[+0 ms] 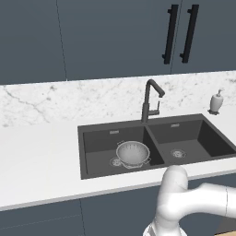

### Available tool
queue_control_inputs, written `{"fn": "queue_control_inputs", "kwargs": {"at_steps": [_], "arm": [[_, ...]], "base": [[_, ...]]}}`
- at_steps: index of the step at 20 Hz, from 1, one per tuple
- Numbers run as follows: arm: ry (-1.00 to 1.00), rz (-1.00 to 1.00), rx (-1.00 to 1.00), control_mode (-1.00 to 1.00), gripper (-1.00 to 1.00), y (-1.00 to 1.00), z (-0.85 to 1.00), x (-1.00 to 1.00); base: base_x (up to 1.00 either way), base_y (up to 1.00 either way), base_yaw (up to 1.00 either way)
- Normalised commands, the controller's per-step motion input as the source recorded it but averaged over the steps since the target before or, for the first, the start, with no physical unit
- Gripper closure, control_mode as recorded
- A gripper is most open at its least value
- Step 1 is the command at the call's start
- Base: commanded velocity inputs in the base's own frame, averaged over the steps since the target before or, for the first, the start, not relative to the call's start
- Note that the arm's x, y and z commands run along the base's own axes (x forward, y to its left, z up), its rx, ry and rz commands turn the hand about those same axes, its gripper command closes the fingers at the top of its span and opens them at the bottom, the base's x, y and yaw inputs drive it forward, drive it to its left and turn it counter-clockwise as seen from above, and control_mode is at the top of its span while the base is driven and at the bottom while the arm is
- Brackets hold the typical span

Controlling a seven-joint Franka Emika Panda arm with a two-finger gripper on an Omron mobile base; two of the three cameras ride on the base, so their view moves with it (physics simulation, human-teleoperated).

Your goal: Put the colander in the sink, put the peach in the colander, and turn on the sink faucet and pour water over the colander.

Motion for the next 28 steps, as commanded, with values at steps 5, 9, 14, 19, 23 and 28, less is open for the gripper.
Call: {"fn": "queue_control_inputs", "kwargs": {"at_steps": [5,9,14,19,23,28], "arm": [[0.00,0.03,0.00,-1.00,1.00,0.12,0.23,-0.33],[0.00,0.04,0.00,-1.00,1.00,0.28,0.35,-0.30],[0.03,0.04,0.00,-1.00,1.00,0.52,0.39,0.00],[0.04,0.04,0.02,-1.00,1.00,0.55,0.34,0.00],[0.04,0.04,0.01,-1.00,1.00,0.55,0.28,0.00],[0.01,0.04,0.03,-1.00,1.00,0.59,0.15,0.00]], "base": [[0.00,0.00,0.00],[0.00,0.00,0.00],[0.00,0.00,0.00],[0.00,0.00,0.00],[0.00,0.00,0.00],[0.00,0.00,0.00]]}}
